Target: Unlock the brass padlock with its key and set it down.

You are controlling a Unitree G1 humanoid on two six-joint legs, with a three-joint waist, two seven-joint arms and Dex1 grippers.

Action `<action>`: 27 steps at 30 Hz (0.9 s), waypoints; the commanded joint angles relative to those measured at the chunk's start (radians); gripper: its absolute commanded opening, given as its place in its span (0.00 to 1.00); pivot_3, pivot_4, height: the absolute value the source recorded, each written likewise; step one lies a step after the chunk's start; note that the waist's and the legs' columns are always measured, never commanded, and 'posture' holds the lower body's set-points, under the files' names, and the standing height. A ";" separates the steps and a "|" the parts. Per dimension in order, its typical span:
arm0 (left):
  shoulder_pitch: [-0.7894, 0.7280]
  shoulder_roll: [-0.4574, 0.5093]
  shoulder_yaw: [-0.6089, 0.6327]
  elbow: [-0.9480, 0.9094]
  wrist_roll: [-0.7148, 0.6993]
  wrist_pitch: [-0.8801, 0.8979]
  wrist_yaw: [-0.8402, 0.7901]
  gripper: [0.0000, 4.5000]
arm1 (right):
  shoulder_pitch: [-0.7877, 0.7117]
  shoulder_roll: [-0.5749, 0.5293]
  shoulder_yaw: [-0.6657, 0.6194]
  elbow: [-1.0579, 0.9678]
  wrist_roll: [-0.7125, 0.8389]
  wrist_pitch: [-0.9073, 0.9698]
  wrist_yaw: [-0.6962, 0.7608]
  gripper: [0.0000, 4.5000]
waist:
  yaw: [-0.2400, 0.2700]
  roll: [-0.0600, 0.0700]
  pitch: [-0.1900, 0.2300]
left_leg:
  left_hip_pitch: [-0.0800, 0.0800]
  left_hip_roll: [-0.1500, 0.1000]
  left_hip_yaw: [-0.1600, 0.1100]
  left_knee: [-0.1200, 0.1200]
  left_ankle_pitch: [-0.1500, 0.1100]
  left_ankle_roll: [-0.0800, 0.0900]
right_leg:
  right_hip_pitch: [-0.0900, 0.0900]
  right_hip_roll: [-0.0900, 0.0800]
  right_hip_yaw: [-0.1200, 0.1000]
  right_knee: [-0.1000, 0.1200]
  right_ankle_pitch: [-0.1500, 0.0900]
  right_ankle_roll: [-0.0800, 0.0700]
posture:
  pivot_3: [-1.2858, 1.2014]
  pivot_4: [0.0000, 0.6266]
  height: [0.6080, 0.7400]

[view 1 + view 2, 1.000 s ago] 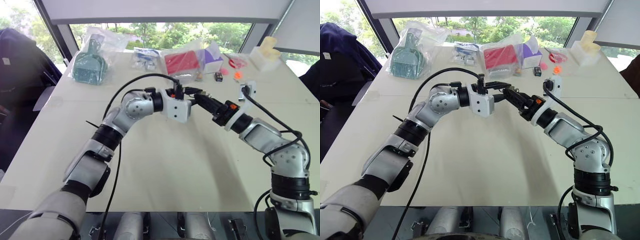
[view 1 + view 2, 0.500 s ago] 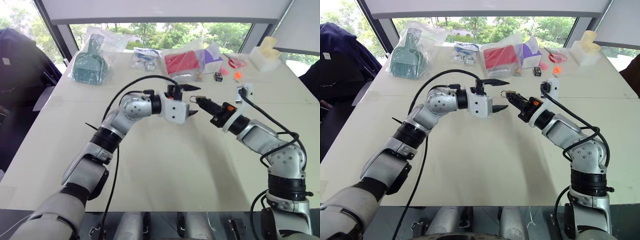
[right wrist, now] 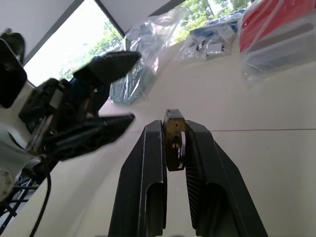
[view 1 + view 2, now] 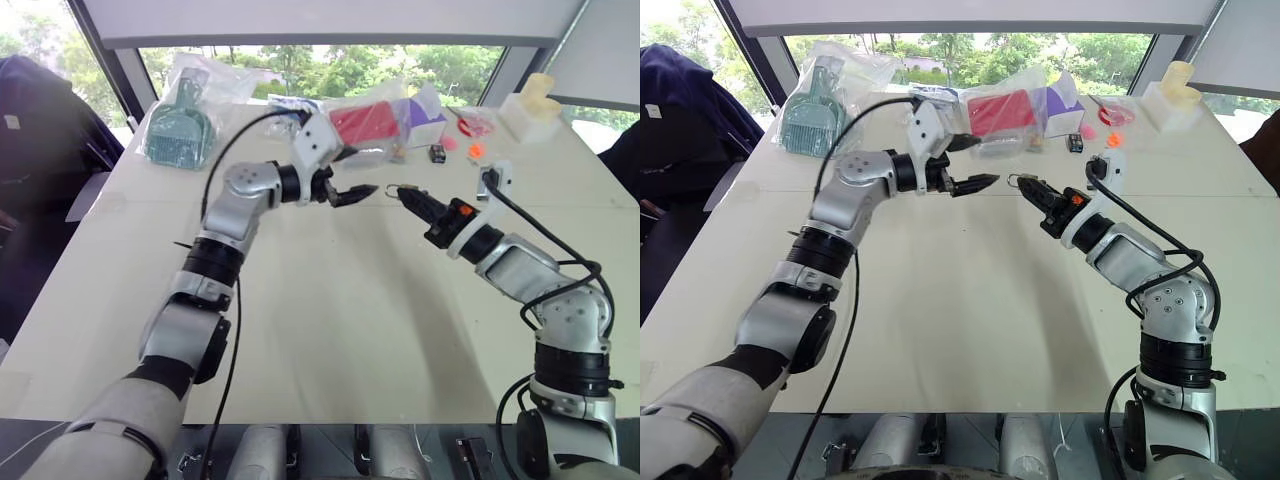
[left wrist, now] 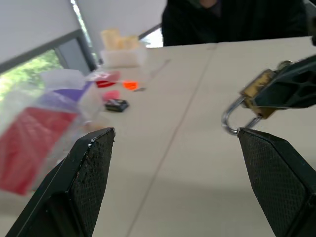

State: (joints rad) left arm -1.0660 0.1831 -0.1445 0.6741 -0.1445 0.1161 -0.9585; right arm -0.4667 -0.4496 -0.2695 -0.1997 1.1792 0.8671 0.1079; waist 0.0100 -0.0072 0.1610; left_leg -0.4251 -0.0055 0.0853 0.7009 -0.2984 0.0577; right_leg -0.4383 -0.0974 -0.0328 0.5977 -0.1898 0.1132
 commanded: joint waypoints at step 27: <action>-0.158 -0.097 0.050 0.272 0.068 -0.219 0.066 0.91 | 0.041 0.065 0.001 -0.112 0.059 0.050 -0.026 0.02 | 0.001 0.000 0.000 | 0.000 0.000 0.000 0.000 0.000 0.000 | -0.002 0.000 0.000 0.000 0.000 0.000 | 0.52 0.24 1.00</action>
State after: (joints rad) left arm -1.1858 0.0874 -0.1136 0.9633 -0.0729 -0.0755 -0.9057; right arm -0.4310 -0.3871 -0.2704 -0.2752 1.2195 0.9105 0.0854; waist 0.0114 -0.0072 0.1610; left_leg -0.4254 -0.0051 0.0849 0.7007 -0.2983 0.0575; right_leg -0.4400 -0.0978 -0.0327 0.5975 -0.1897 0.1131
